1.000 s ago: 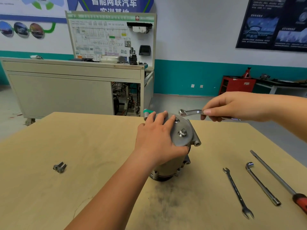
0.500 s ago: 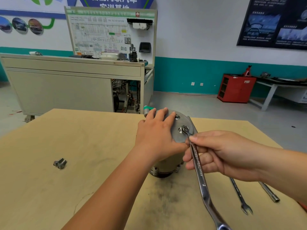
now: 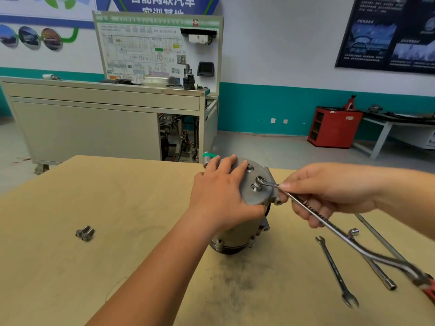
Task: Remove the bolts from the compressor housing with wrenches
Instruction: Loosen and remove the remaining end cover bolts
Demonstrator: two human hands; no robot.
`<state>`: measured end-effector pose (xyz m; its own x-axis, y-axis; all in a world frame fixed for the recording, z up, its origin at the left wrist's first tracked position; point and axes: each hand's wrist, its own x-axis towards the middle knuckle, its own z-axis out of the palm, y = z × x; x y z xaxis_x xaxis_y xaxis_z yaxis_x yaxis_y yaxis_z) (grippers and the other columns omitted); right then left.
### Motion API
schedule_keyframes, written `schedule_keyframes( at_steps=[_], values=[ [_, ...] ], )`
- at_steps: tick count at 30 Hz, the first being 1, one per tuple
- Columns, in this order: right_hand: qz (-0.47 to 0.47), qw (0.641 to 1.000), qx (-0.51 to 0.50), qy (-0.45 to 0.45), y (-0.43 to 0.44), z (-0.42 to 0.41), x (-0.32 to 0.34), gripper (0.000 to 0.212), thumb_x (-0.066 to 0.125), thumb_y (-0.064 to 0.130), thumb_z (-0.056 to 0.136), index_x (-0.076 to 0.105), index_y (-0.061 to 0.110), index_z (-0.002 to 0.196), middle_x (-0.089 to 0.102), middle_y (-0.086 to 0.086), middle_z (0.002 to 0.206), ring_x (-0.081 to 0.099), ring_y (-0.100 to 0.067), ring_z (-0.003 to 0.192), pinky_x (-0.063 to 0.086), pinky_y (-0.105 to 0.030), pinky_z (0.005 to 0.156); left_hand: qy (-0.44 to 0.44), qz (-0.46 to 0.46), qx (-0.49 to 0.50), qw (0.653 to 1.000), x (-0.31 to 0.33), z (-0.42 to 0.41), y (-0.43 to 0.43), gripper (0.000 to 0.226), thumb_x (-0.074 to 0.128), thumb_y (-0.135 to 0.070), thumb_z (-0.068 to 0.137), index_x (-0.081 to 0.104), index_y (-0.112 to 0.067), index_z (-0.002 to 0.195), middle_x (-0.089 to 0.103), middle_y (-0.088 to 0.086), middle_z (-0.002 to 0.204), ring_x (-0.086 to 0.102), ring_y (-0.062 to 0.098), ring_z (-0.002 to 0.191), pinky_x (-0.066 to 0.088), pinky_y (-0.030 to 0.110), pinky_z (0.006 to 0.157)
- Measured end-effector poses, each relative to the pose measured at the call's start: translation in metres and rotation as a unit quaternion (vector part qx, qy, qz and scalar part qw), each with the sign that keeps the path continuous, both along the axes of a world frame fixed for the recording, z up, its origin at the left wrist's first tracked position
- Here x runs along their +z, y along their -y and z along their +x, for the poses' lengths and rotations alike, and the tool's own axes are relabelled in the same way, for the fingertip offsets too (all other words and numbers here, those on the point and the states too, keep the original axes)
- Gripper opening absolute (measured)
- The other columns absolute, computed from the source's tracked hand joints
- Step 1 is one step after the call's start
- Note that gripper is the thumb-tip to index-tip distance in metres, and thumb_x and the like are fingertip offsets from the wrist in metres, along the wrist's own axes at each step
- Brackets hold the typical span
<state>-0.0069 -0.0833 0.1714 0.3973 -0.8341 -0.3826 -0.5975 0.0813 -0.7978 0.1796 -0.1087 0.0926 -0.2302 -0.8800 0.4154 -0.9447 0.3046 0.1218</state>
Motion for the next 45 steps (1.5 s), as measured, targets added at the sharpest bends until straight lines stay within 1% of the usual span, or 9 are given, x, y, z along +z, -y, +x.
schedule_keyframes(
  at_steps=[11,18,22,28,36,41,43,44,45],
  values=[
    [-0.103,0.978,0.090,-0.156,0.019,-0.014,0.021,0.027,0.041,0.032,0.098,0.061,0.015,0.093,0.057,0.005,0.056,0.054,-0.009,0.051,0.048,-0.022,0.057,-0.013,0.000,-0.001,1.000,-0.002,0.001,0.001,0.094,0.050,-0.076,0.072,0.021,-0.031,0.149,0.018,-0.006,0.157,0.011,0.025,0.144,0.029,0.043,0.108],
    [-0.186,0.970,-0.125,-0.092,0.023,-0.092,-0.028,0.023,0.047,0.024,0.097,0.069,0.032,0.096,0.058,0.002,0.074,0.053,-0.009,0.061,0.044,-0.022,0.057,-0.036,-0.013,-0.006,0.999,0.010,-0.003,-0.013,0.107,0.038,-0.084,0.073,0.006,-0.021,0.153,0.009,-0.002,0.161,-0.004,0.023,0.148,0.002,0.048,0.117],
    [-0.199,0.912,-0.356,0.052,0.020,-0.116,-0.110,0.022,0.046,0.013,0.097,0.067,0.004,0.101,0.052,-0.004,0.073,0.044,-0.012,0.055,0.035,-0.019,0.041,-0.163,-0.144,-0.224,0.950,-0.018,-0.062,-0.061,0.069,0.050,-0.054,0.076,0.053,-0.012,0.131,0.049,0.008,0.138,0.038,0.026,0.133,0.026,0.037,0.112],
    [-0.170,0.877,-0.448,0.036,0.019,-0.124,-0.179,0.020,0.047,0.005,0.091,0.056,0.007,0.109,0.054,-0.006,0.070,0.046,-0.015,0.051,0.036,-0.019,0.041,0.114,0.089,-0.344,0.928,-0.126,-0.167,-0.103,0.032,0.055,-0.054,0.081,0.065,-0.045,0.110,0.061,-0.024,0.119,0.054,-0.006,0.109,0.042,0.013,0.080],
    [-0.243,0.878,-0.388,-0.142,0.015,-0.126,-0.213,0.037,0.049,0.005,0.090,0.046,0.009,0.127,0.055,-0.009,0.109,0.054,-0.017,0.082,0.038,-0.026,0.063,0.120,0.161,-0.270,0.942,-0.155,-0.186,-0.111,0.045,0.028,-0.043,0.080,0.068,-0.052,0.099,0.063,-0.034,0.103,0.055,-0.014,0.105,0.042,0.003,0.067],
    [-0.206,0.897,-0.306,-0.244,0.021,-0.127,-0.214,0.043,0.045,0.006,0.092,0.038,0.007,0.135,0.039,-0.013,0.137,0.042,-0.028,0.123,0.037,-0.033,0.099,0.069,0.215,-0.400,0.888,-0.121,-0.175,-0.091,0.045,0.025,-0.005,0.102,0.041,-0.029,0.136,0.044,-0.020,0.141,0.029,-0.009,0.135,0.030,0.008,0.102],
    [-0.190,0.900,-0.281,-0.274,0.022,-0.123,-0.207,0.042,0.046,0.011,0.093,0.038,0.007,0.134,0.036,-0.013,0.138,0.041,-0.028,0.123,0.038,-0.033,0.100,0.158,-0.003,-0.470,0.868,-0.100,-0.162,-0.098,0.043,0.025,-0.001,0.098,0.044,-0.022,0.130,0.049,-0.020,0.133,0.037,-0.015,0.127,0.027,0.000,0.099],
    [-0.194,0.898,-0.278,-0.280,0.023,-0.120,-0.200,0.042,0.049,0.014,0.093,0.039,0.008,0.133,0.035,-0.012,0.138,0.040,-0.028,0.124,0.038,-0.033,0.099,-0.009,0.134,-0.469,0.873,-0.095,-0.154,-0.103,0.035,0.032,-0.008,0.102,0.049,-0.015,0.133,0.050,-0.011,0.138,0.037,-0.009,0.129,0.026,0.005,0.102],
    [-0.214,0.896,-0.278,-0.271,0.023,-0.115,-0.191,0.043,0.052,0.017,0.092,0.040,0.010,0.133,0.034,-0.011,0.139,0.038,-0.027,0.125,0.038,-0.033,0.099,-0.006,0.042,-0.452,0.891,-0.097,-0.145,-0.095,0.034,0.040,-0.015,0.102,0.054,-0.011,0.132,0.051,-0.003,0.140,0.040,-0.003,0.127,0.028,0.007,0.102]
  ],
)
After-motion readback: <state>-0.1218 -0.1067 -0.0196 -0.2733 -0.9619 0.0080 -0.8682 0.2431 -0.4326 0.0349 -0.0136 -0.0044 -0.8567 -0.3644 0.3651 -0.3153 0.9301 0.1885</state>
